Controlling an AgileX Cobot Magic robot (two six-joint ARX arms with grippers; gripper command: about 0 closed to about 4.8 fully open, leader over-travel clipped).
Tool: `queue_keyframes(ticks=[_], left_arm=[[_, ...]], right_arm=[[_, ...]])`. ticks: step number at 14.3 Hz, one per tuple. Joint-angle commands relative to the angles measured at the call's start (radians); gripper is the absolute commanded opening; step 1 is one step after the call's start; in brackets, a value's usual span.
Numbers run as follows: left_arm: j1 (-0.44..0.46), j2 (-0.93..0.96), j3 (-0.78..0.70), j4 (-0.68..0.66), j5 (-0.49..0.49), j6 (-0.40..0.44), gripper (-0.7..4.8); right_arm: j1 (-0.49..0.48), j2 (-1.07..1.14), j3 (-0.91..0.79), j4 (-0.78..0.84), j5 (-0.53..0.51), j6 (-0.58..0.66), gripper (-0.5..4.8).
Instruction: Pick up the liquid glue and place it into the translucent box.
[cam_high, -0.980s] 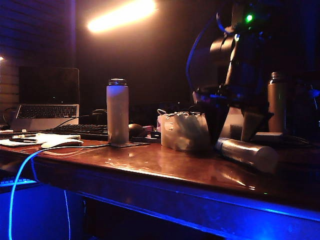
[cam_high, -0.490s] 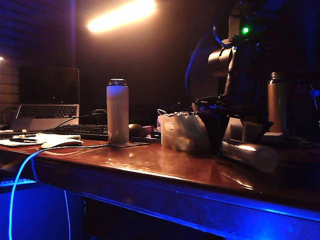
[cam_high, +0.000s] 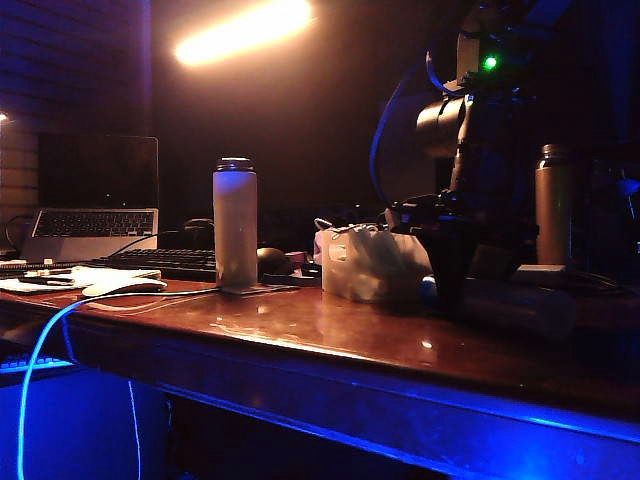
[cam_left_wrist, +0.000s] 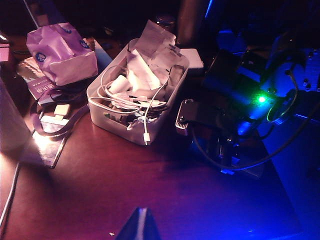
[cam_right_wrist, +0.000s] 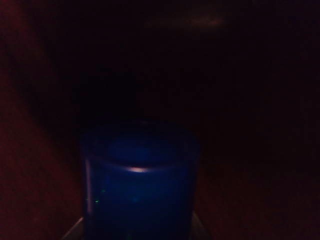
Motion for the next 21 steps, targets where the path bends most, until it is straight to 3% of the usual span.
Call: queue_keyframes(ticks=[1, 8, 12, 15, 19, 21], left_arm=[[0.000, -0.002, 0.005, 0.009, 0.006, 0.000, -0.05], [0.000, -0.002, 0.005, 0.010, 0.006, 0.000, -0.05], [0.000, -0.002, 0.005, 0.010, 0.006, 0.000, -0.05], [0.000, -0.002, 0.005, 0.010, 0.006, 0.000, -0.05], [0.000, -0.002, 0.005, 0.008, 0.006, 0.000, -0.05], [0.000, -0.002, 0.005, 0.001, 0.006, 0.000, -0.05]], right_arm=[[0.002, -0.020, -0.001, -0.021, 0.002, 0.000, 1.98], [0.001, -0.130, 0.003, 0.040, 0.002, 0.000, 1.98], [0.001, -0.138, 0.170, 0.012, 0.008, 0.000, 1.98], [0.001, -0.137, 0.295, 0.077, 0.071, 0.000, 1.98], [-0.003, -0.108, 0.325, 0.194, 0.114, -0.002, 2.02], [-0.006, -0.079, 0.326, 0.261, 0.185, -0.003, 2.02]])
